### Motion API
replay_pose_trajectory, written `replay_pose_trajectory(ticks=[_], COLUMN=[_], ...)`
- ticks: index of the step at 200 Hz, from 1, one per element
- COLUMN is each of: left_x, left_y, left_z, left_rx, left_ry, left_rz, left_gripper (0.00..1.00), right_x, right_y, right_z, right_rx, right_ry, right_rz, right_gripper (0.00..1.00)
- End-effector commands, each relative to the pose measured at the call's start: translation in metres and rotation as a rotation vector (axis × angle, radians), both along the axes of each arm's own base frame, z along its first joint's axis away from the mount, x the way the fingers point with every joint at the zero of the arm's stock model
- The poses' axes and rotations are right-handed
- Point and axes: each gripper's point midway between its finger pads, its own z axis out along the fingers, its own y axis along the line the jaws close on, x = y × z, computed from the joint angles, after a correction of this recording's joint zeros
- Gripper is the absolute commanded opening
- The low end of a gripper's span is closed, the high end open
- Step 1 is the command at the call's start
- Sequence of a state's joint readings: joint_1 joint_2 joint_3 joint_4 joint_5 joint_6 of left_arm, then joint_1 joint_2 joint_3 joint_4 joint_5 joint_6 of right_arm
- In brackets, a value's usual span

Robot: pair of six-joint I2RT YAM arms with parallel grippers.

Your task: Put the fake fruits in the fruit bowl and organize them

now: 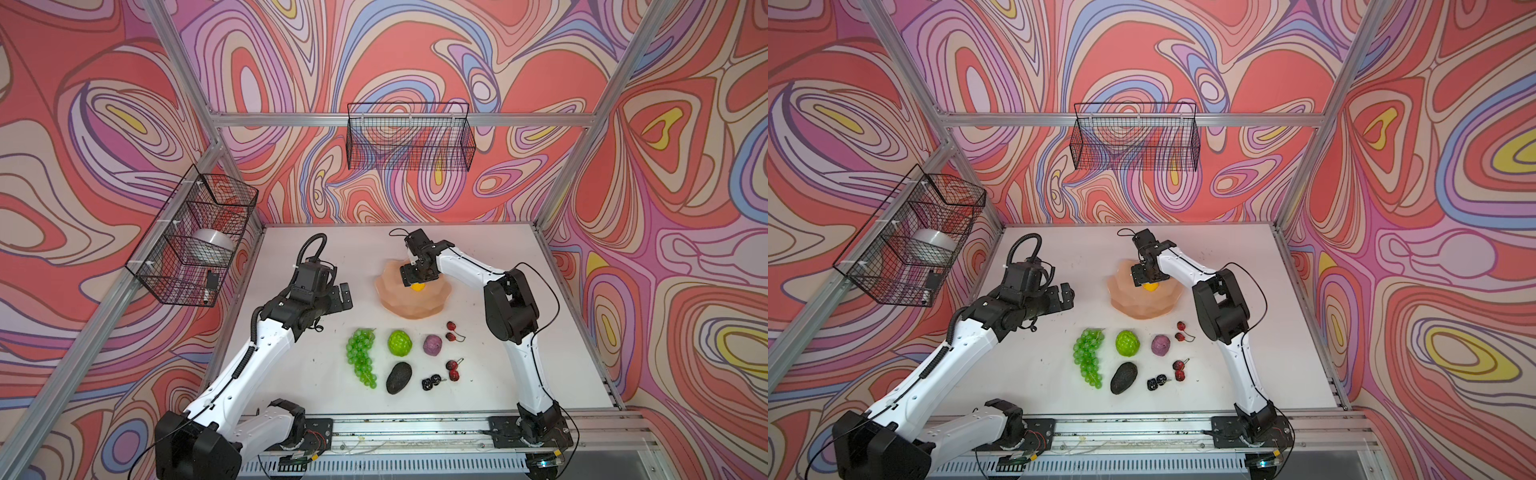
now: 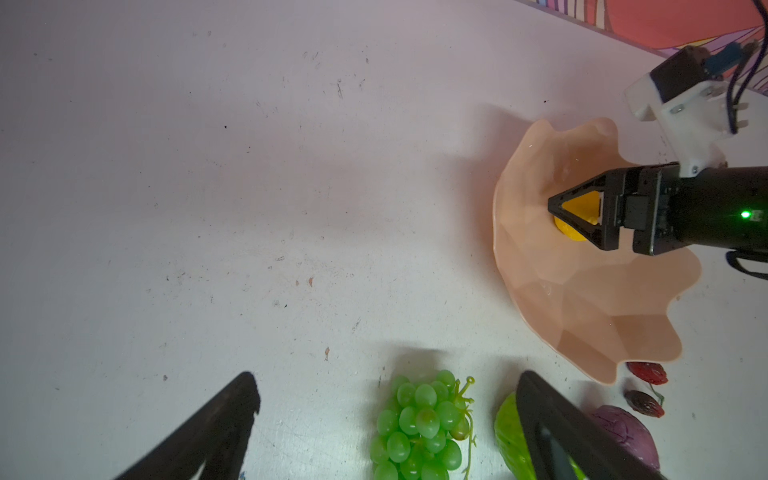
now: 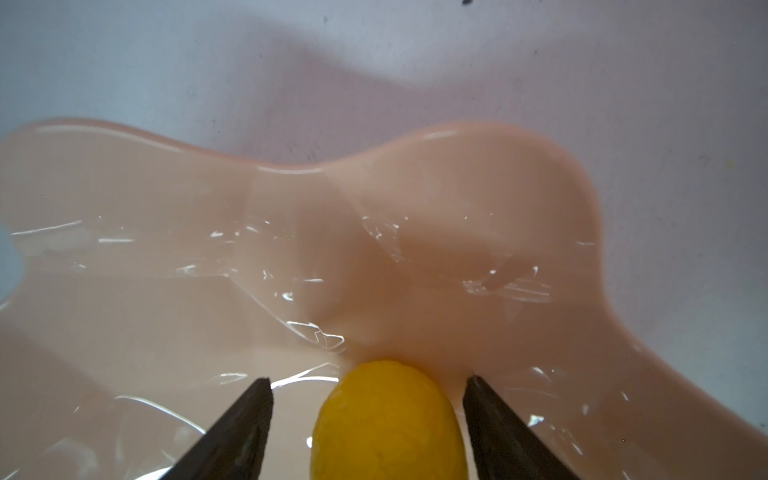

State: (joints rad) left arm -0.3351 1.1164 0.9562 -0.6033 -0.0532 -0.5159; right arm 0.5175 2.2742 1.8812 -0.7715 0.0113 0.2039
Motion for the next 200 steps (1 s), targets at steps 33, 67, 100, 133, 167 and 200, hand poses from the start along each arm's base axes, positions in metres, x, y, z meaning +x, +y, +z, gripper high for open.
replay_pose_trajectory(ticks=[33, 67, 100, 133, 167, 200], left_x=[-0.003, -0.009, -0.022, -0.047, -0.063, -0.065], left_y=[-0.014, -0.039, -0.068, -0.110, -0.147, -0.167], left_z=[-0.004, -0.018, -0.027, -0.035, -0.045, -0.066], left_rx=[-0.036, -0.116, -0.140, -0.087, -0.016, 0.016], left_ry=[0.074, 0.210, 0.350, 0.420, 0.498, 0.546], left_rz=[-0.054, -0.145, -0.269, -0.448, -0.553, -0.544], left_gripper=[0.99, 0.96, 0.89, 0.91, 0.94, 0.95], right_x=[0.016, 0.019, 0.006, -0.025, -0.062, -0.093], right_y=[-0.001, 0.001, -0.002, -0.015, -0.042, -0.067], right_z=[0.066, 0.114, 0.147, 0.155, 0.147, 0.128], right_rx=[-0.013, 0.026, 0.081, 0.146, 0.163, 0.125], right_ry=[-0.146, -0.236, -0.286, -0.314, -0.337, -0.315], right_rz=[0.032, 0.040, 0.040, 0.014, -0.045, -0.072], right_gripper=[0.79, 0.80, 0.80, 0.80, 0.80, 0.80])
